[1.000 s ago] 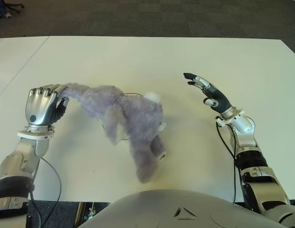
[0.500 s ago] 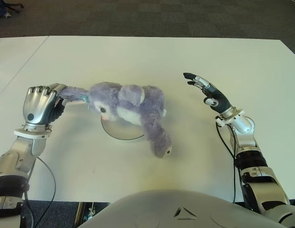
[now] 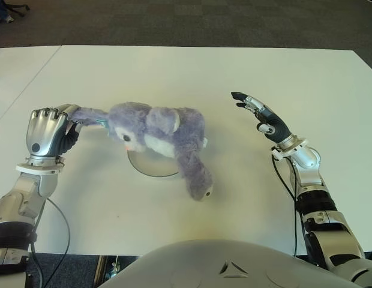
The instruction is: Put the doll into the plate.
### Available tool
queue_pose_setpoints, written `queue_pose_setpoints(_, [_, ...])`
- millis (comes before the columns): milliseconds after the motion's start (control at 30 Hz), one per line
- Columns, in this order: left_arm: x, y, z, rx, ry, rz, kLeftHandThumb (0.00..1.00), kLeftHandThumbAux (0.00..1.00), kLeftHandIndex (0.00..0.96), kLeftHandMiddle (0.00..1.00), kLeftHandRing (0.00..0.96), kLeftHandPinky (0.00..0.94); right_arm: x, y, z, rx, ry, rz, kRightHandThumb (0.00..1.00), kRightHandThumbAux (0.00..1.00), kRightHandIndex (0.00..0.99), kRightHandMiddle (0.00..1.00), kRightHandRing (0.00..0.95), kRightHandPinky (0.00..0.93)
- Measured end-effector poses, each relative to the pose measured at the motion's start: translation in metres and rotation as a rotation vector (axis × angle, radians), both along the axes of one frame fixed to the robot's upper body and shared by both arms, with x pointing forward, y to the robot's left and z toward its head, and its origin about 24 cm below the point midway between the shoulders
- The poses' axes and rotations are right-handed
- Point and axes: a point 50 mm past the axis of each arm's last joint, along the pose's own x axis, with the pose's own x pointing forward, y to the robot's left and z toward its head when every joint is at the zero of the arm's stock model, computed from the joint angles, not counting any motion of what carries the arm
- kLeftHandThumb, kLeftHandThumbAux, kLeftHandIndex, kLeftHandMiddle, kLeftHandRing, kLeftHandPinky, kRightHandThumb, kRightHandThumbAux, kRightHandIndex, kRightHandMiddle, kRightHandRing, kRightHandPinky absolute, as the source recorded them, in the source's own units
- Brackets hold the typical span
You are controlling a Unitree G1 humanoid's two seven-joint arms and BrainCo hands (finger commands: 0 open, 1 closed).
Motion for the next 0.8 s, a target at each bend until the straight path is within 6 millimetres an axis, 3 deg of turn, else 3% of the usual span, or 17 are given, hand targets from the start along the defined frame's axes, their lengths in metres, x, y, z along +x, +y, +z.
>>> queue_pose_setpoints(800, [0.0014, 0.0001, 0.0005, -0.008, -0.01, 0.024, 0.73, 0.696, 0.442, 0.825, 0.839, 0.845, 0.001, -0.0015, -0.0041, 0.005, 0.023, -0.023, 0.0, 0.196, 0.0, 0.0, 0.0, 0.0])
